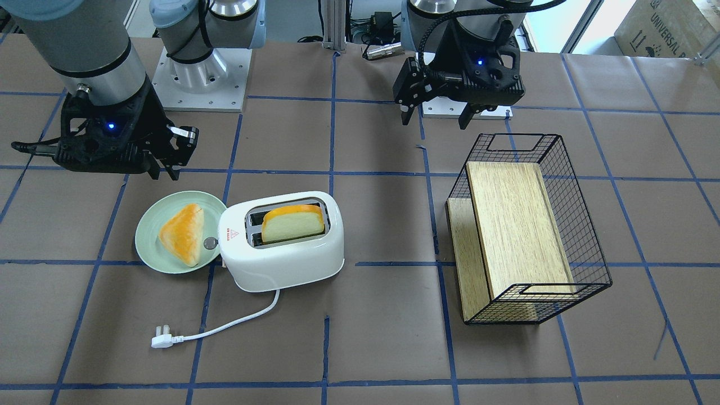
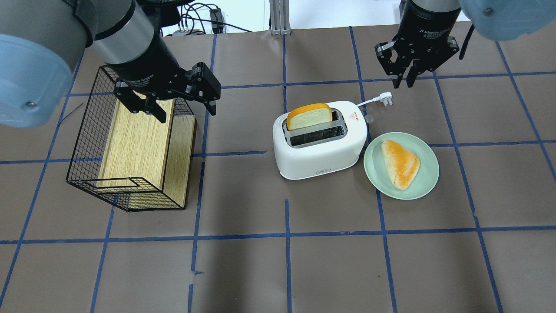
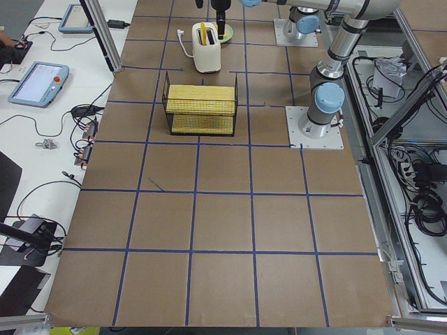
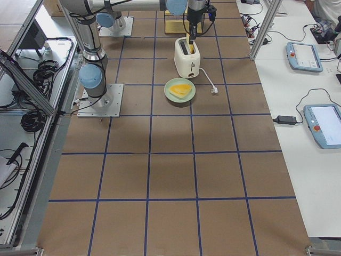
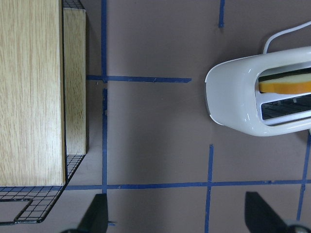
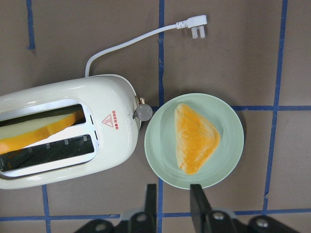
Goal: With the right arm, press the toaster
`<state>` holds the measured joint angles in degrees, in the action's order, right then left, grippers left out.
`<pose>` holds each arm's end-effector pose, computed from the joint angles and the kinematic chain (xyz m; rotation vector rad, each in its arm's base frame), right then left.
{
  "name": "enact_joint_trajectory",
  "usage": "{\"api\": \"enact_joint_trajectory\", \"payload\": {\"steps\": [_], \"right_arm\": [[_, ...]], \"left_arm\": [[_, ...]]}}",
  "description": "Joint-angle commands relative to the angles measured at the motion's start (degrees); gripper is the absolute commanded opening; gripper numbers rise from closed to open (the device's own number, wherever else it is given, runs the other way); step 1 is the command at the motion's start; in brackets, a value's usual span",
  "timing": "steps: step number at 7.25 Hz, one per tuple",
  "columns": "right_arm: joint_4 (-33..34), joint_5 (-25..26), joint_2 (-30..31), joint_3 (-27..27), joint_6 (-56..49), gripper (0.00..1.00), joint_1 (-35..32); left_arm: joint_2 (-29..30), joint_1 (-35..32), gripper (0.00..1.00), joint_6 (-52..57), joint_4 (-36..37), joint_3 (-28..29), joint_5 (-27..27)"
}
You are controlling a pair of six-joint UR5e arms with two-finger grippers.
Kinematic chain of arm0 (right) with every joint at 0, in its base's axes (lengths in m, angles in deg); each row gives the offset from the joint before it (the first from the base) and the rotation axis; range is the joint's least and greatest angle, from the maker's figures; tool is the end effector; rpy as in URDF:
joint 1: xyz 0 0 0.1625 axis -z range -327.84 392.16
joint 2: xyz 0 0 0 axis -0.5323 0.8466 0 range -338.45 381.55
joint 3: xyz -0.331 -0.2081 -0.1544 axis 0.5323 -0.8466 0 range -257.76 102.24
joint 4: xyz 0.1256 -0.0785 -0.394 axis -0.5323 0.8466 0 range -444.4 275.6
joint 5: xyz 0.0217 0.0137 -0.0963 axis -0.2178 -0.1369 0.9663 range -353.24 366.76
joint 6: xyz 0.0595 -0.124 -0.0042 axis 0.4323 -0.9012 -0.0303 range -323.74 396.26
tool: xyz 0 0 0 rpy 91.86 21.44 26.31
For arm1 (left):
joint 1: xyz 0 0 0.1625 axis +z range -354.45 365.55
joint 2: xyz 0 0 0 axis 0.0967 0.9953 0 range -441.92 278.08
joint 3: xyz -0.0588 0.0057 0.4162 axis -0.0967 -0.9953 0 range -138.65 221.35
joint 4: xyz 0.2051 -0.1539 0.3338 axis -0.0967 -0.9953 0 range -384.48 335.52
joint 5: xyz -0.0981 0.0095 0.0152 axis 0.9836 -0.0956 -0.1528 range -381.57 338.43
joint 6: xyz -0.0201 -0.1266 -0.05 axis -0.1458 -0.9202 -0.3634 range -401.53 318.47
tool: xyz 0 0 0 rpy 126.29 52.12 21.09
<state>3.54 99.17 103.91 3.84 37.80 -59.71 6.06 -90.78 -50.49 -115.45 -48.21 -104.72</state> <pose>0.1454 -0.5472 0.4447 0.0097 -3.0986 -0.0332 -0.2026 -0.4678 0.4658 0.0671 -3.0188 0.0148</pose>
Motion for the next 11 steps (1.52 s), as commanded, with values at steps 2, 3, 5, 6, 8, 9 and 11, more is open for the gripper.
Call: {"api": "enact_joint_trajectory", "payload": {"steps": [2, 3, 5, 6, 8, 9, 11], "right_arm": [[0.47, -2.05, 0.16, -0.04, 4.78, 1.0, 0.02], [0.38, -2.23, 0.07, -0.04, 6.18, 1.0, 0.02], [0.38, -1.88, 0.25, -0.04, 6.29, 1.0, 0.02], [0.3, -1.88, 0.25, -0.04, 6.29, 1.0, -0.06], [0.3, -1.88, 0.33, -0.04, 6.29, 1.0, -0.06], [0.21, -1.8, 0.34, -0.04, 6.29, 1.0, -0.06], [0.12, -1.45, 0.34, 0.14, 6.29, 1.0, -0.15]], "left_arm": [[0.0, 0.0, 1.0, 0.0, 0.0, 0.0, 0.0], [0.0, 0.0, 1.0, 0.0, 0.0, 0.0, 0.0], [0.0, 0.0, 1.0, 0.0, 0.0, 0.0, 0.0], [0.0, 0.0, 1.0, 0.0, 0.0, 0.0, 0.0], [0.0, 0.0, 1.0, 0.0, 0.0, 0.0, 0.0], [0.0, 0.0, 1.0, 0.0, 0.0, 0.0, 0.0], [0.0, 0.0, 1.0, 0.0, 0.0, 0.0, 0.0]]}}
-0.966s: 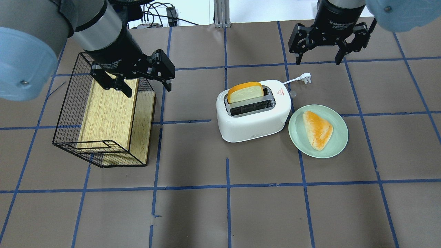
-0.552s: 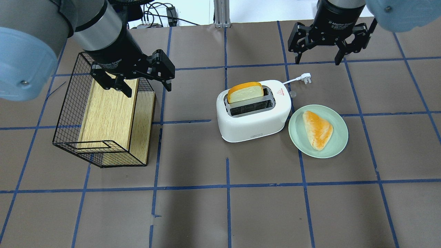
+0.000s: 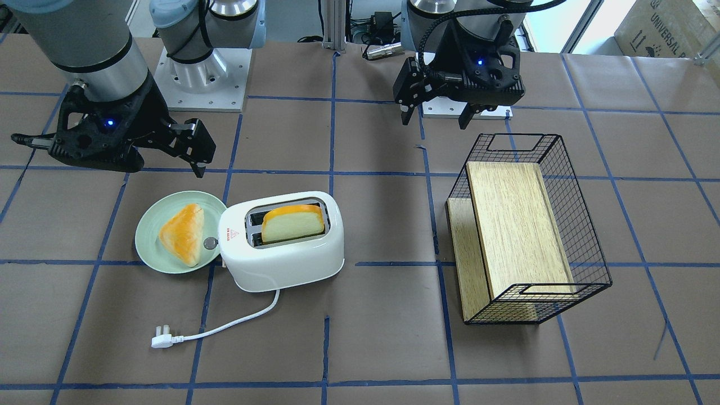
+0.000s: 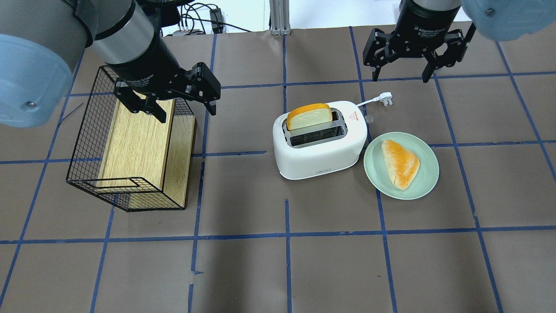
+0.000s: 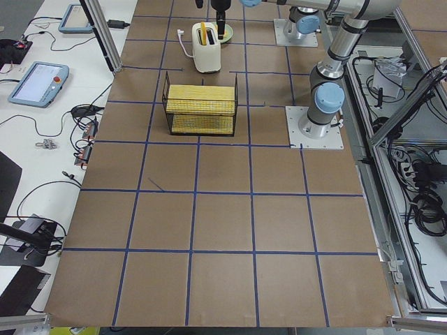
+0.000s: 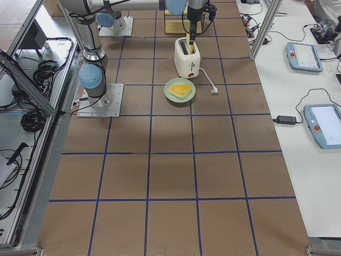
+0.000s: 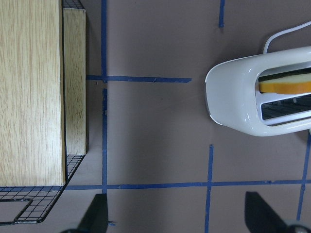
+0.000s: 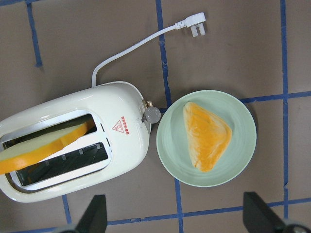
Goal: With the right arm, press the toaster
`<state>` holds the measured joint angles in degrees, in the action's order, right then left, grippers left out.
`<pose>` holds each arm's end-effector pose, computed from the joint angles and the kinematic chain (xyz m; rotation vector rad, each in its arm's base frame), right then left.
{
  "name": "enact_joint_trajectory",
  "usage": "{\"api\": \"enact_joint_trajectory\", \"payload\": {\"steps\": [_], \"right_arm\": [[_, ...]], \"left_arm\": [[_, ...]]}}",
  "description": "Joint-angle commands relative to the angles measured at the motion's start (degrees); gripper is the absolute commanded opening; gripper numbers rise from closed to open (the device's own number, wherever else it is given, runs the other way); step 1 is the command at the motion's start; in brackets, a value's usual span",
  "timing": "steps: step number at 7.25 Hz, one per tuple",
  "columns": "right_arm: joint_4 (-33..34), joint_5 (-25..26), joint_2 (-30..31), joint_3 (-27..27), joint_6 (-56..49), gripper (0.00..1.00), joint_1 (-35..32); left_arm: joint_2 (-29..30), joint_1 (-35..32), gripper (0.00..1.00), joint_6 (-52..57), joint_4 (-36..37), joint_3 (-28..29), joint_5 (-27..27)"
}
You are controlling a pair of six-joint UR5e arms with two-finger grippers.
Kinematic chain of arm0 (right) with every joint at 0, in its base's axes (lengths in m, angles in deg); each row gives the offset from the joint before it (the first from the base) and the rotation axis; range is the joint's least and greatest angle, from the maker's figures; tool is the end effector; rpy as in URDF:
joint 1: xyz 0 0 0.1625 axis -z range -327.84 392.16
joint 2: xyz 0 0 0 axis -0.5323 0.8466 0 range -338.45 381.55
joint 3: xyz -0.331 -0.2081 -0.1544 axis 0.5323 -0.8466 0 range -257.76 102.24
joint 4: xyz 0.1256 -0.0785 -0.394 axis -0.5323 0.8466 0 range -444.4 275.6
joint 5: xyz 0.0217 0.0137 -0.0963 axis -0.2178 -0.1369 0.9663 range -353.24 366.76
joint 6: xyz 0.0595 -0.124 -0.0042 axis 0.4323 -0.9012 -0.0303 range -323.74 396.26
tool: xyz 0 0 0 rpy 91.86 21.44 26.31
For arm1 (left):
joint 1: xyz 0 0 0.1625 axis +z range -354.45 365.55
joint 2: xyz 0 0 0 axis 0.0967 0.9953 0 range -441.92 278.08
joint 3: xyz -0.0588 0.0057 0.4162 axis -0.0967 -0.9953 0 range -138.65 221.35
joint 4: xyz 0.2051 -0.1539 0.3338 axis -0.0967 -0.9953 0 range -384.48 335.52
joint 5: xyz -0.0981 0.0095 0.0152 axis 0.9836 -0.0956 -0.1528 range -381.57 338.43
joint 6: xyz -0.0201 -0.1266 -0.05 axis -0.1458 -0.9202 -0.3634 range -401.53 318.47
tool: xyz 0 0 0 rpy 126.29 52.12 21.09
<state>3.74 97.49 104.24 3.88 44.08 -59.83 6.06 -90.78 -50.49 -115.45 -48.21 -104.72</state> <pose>0.1505 -0.5455 0.4478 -0.1589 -3.1236 -0.0203 -0.2026 -0.4678 0.4658 0.0671 -3.0188 0.0148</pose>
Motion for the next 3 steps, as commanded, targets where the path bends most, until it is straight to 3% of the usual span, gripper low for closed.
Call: {"api": "enact_joint_trajectory", "payload": {"steps": [1, 3], "right_arm": [[0.1, -0.28, 0.01, 0.0, 0.0, 1.0, -0.12], [-0.07, 0.15, 0.27, 0.0, 0.09, 1.0, -0.21]], "left_arm": [[0.0, 0.0, 1.0, 0.0, 0.0, 0.0, 0.0], [0.0, 0.0, 1.0, 0.0, 0.0, 0.0, 0.0]]}}
